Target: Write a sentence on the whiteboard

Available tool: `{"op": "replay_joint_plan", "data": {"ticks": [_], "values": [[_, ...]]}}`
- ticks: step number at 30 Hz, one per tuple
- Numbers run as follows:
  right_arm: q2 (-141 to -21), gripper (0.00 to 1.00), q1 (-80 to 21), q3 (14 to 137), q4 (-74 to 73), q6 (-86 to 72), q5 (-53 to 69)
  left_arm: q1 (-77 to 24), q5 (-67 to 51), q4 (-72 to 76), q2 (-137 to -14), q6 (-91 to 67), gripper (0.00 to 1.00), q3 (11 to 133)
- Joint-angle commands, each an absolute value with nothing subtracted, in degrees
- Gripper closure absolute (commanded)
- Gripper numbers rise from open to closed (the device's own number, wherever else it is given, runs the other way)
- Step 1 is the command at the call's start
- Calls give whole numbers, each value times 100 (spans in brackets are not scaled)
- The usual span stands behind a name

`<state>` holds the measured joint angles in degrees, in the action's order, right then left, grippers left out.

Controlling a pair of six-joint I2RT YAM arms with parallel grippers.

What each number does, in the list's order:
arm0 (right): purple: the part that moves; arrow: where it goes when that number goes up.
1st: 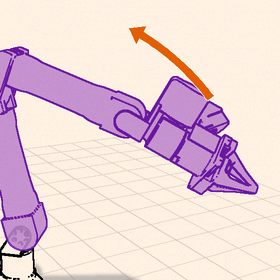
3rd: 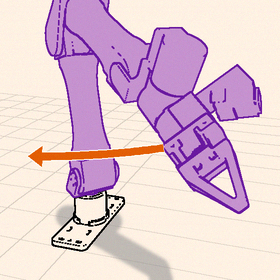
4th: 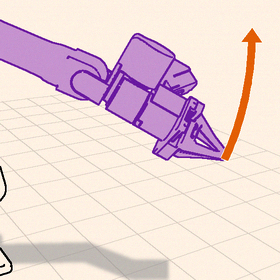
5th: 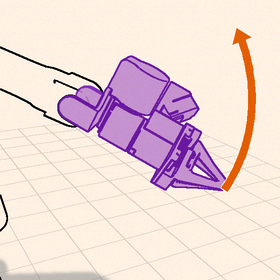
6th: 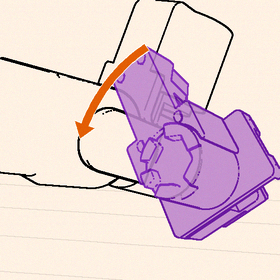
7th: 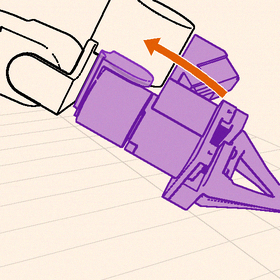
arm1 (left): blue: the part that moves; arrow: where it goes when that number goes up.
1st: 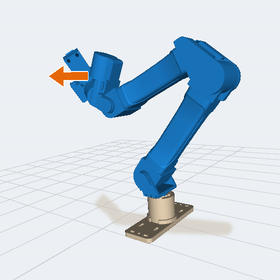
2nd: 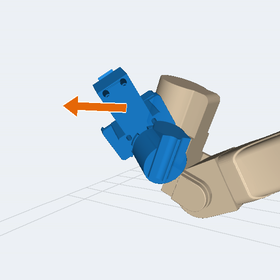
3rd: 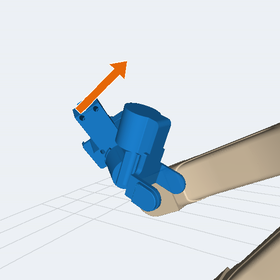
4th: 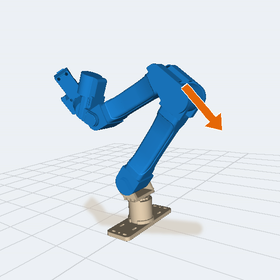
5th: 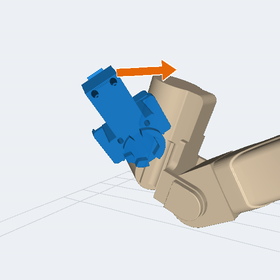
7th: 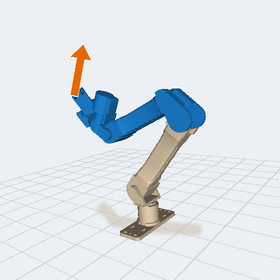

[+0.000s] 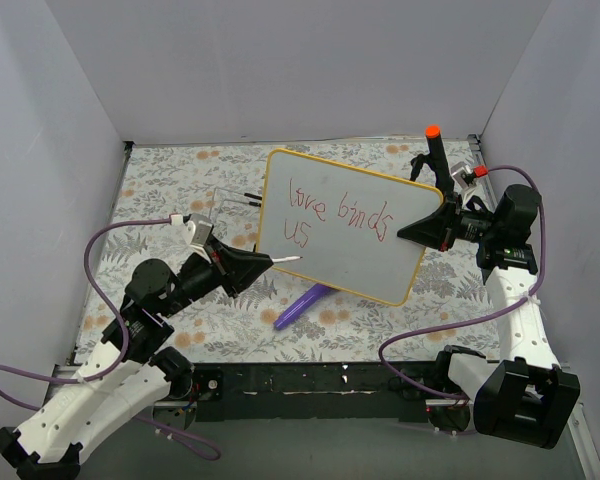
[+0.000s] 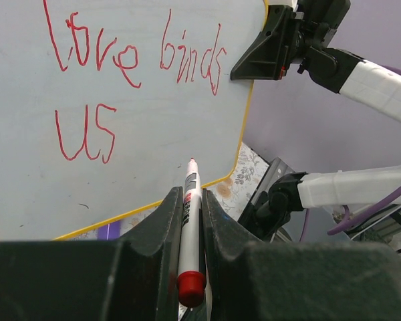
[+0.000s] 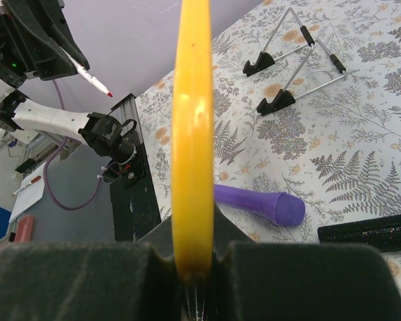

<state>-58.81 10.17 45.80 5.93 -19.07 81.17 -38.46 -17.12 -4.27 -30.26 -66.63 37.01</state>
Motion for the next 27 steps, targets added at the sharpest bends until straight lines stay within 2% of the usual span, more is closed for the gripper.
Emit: {"op": "replay_joint_plan", "data": {"ticks": [1,13,27], "values": [[-5739,99,1055,4825,800,-1934,8332,-3850,-1775,-246,-3023,-6724,100,3665],[-5809,99,1090,4974,309,-1547,8043,-3858,-2206,-176,-3559,-6785,100,3928],[-5924,99,1186,5115,158,-1626,7787,-3964,-1679,-35,-4499,-6426,100,4333]]}}
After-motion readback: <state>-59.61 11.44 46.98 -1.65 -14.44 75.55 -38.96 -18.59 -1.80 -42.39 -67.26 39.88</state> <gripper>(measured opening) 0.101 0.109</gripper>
